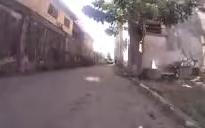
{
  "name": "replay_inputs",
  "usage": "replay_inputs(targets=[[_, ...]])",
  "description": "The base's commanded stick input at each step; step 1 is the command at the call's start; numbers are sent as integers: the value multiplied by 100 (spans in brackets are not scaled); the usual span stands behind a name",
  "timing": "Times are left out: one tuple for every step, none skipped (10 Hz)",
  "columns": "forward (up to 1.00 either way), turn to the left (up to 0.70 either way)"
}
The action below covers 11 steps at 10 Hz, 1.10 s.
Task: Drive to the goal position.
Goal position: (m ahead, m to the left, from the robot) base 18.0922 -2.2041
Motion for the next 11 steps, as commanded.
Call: replay_inputs(targets=[[100, 0], [100, 0], [100, 0], [100, 0], [100, 0], [100, 12], [100, 24], [100, 17], [100, 2], [100, 0], [100, 0]])
